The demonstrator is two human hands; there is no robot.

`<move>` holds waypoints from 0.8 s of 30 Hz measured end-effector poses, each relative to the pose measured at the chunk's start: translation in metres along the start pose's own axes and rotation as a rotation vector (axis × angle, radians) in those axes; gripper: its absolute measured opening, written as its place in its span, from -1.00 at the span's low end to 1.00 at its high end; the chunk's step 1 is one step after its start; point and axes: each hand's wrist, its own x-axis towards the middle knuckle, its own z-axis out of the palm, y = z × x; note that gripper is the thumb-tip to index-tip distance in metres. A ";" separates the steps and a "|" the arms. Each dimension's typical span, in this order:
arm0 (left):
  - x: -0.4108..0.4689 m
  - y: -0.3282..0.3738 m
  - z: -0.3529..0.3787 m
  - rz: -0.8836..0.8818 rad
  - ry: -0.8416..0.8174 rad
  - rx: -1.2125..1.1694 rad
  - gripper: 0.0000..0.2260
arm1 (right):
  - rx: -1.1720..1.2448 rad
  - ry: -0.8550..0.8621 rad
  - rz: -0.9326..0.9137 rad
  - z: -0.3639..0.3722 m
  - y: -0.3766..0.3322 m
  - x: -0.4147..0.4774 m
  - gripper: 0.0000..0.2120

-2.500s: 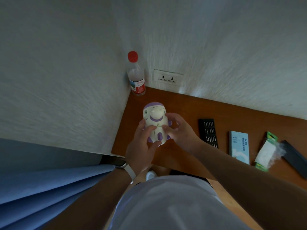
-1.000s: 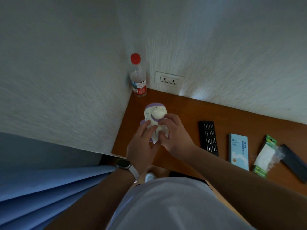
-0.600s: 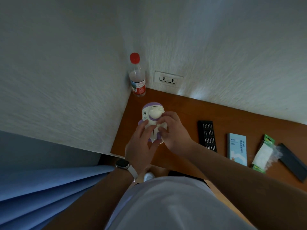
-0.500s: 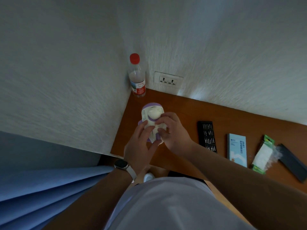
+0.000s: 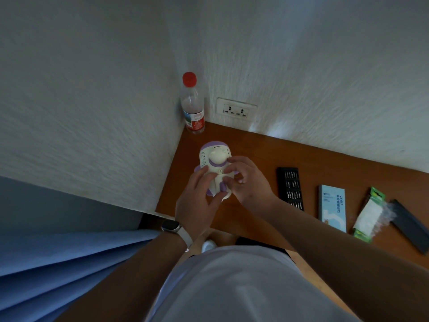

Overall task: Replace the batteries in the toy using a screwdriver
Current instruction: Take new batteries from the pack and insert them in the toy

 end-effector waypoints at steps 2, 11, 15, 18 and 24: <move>0.001 0.001 -0.002 -0.009 -0.017 -0.002 -0.58 | 0.015 -0.006 -0.013 0.000 0.002 -0.001 -0.86; 0.003 -0.004 -0.008 -0.028 -0.072 -0.046 -0.59 | -0.023 -0.065 -0.120 -0.001 0.007 -0.003 -0.81; 0.004 -0.004 -0.010 -0.010 -0.085 -0.051 -0.61 | 0.004 -0.078 -0.124 -0.003 0.011 -0.001 -0.81; 0.006 -0.005 -0.010 0.013 -0.108 -0.011 -0.61 | 0.025 -0.087 -0.125 -0.005 0.015 0.000 -0.84; 0.006 -0.005 -0.008 0.086 -0.088 0.000 -0.63 | 0.118 0.002 -0.054 -0.001 0.013 0.007 -0.96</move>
